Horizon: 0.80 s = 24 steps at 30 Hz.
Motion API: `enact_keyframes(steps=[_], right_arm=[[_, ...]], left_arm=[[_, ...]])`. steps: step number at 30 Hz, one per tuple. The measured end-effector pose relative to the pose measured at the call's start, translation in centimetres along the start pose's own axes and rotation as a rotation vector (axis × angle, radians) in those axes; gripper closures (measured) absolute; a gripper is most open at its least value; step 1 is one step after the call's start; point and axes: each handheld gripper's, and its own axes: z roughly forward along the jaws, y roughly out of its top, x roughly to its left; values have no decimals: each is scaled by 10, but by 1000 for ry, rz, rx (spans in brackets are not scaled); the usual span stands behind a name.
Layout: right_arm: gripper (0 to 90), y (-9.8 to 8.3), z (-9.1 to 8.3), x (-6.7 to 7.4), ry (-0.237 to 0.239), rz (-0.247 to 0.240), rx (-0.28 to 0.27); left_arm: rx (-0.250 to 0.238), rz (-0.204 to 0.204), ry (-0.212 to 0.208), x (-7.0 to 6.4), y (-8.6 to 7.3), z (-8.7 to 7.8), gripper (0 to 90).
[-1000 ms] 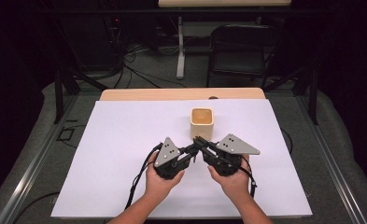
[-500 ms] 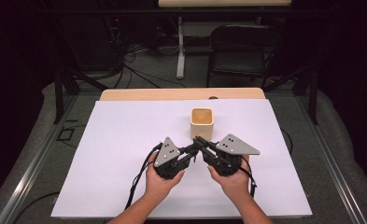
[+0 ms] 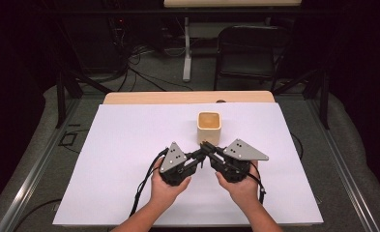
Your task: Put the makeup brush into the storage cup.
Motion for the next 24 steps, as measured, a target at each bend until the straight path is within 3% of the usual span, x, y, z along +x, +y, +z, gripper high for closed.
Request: enact_keyframes(steps=[4,10,20,24], right_arm=[[839,0,0,0,-2,-2,2],[839,0,-1,-2,-7,1,1],[839,1,-2,-3,-12,-1,2],[839,1,-3,-4,-14,2,-1]], left_arm=[[7,-7,1,1,0,0,787],[20,-3,-11,3,-1,1,659],[-4,5,-8,3,-3,-2,438],[-5,-2,-7,4,-3,-4,416]])
